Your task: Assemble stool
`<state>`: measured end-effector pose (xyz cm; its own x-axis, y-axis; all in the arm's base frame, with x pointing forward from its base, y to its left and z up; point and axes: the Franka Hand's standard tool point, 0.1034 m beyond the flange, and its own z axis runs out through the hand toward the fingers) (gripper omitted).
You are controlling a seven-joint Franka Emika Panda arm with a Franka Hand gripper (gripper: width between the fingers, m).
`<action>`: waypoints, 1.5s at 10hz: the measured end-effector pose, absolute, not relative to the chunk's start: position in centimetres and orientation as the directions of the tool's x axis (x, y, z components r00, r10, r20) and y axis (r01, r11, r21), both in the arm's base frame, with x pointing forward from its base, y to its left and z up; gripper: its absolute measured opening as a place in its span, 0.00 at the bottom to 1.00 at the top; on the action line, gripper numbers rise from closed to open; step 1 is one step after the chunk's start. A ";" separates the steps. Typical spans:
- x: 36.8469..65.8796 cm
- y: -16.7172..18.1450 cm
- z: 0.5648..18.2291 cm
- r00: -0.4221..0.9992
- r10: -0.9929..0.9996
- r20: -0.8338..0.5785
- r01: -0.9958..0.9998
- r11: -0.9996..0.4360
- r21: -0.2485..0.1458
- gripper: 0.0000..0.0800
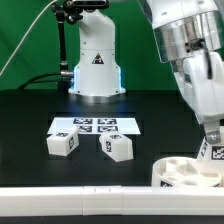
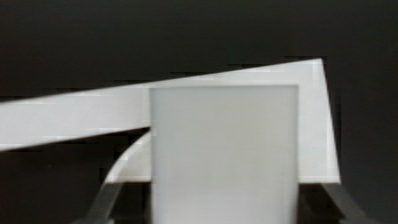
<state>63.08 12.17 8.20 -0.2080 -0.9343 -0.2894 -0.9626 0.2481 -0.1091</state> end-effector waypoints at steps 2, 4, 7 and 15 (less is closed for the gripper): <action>63.1 12.1 8.2 -0.283 -0.912 -0.298 -0.943 0.321 -0.086 0.43; 63.1 12.1 8.1 -0.388 -0.868 -0.309 -0.905 0.422 -0.050 0.43; 63.1 12.3 8.1 -0.423 -0.850 -0.313 -0.890 0.455 -0.032 0.54; 63.8 13.5 10.0 0.033 -0.956 -0.291 -0.989 0.010 -0.145 0.81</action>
Offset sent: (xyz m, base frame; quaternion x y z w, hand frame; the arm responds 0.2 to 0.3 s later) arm 0.0018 -0.0047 -0.0007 -0.0086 0.0094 0.1720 0.9850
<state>63.77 13.53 9.98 0.0330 -0.9563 -0.2905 -0.9893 0.0101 -0.1455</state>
